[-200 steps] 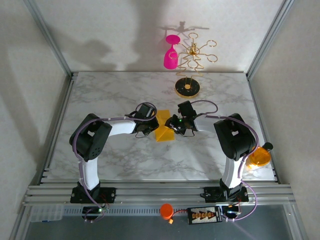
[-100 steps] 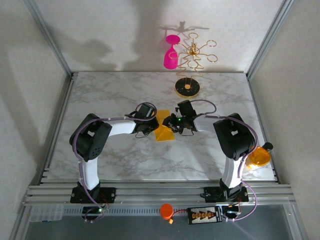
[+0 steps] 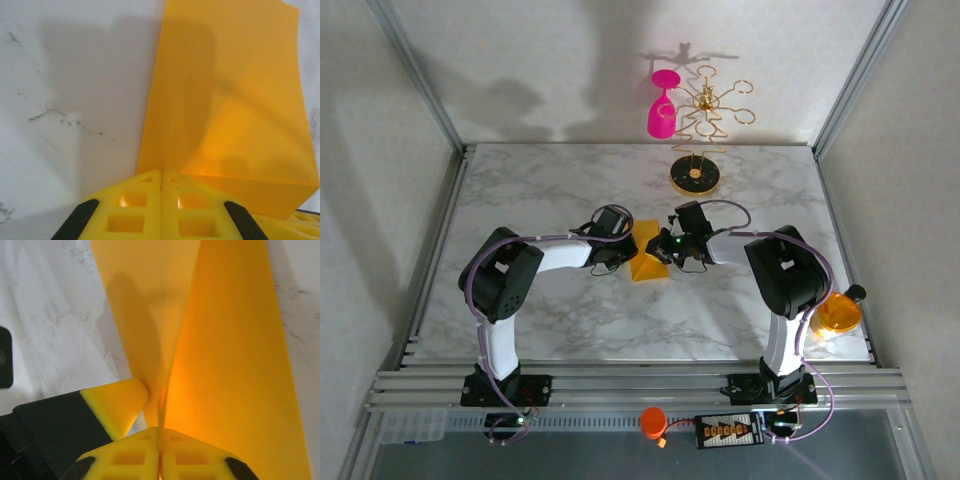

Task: Fold a paper plane with a square sheet of paper (pick it up from the middle)
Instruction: Pick up the paper from the center of the table, then turn over the paper at the center of the table.

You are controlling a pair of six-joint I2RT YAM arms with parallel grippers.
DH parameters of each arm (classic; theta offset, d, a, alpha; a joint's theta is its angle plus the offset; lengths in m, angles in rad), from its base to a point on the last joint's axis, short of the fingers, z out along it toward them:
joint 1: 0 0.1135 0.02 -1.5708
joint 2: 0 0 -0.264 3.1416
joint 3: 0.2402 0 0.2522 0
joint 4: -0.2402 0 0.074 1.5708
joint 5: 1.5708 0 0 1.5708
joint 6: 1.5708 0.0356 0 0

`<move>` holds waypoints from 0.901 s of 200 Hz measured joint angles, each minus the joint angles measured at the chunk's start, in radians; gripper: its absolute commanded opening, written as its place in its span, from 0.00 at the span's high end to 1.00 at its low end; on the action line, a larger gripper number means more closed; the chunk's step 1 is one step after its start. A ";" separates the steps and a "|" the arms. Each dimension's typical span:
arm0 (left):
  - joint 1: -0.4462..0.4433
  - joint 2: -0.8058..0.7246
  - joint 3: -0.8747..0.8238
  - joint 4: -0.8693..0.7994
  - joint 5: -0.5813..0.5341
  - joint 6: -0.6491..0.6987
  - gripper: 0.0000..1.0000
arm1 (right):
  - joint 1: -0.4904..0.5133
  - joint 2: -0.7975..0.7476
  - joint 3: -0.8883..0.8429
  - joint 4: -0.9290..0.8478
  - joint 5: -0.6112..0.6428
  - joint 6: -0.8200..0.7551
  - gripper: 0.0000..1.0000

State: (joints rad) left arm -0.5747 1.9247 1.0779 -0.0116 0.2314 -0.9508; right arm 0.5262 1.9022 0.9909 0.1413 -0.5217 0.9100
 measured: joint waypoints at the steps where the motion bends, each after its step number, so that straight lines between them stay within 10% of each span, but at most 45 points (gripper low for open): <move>1: 0.000 0.000 0.000 -0.001 0.000 0.000 0.91 | 0.000 0.000 0.000 0.001 0.000 0.000 0.96; 50: 0.064 -0.161 -0.047 -0.031 0.018 -0.008 0.71 | -0.005 -0.012 -0.023 0.058 0.004 -0.056 1.00; 121: 0.196 -0.522 -0.363 0.299 0.191 -0.112 0.12 | -0.077 -0.177 -0.062 0.306 -0.141 -0.078 1.00; 180: 0.151 -0.533 -0.446 0.610 0.325 -0.207 0.01 | -0.081 -0.184 -0.068 0.514 -0.294 0.053 0.99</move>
State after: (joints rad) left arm -0.4240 1.3918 0.6319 0.5983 0.5560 -1.1580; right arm 0.4450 1.7184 0.9234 0.6552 -0.8158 0.9627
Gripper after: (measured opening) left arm 0.991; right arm 0.059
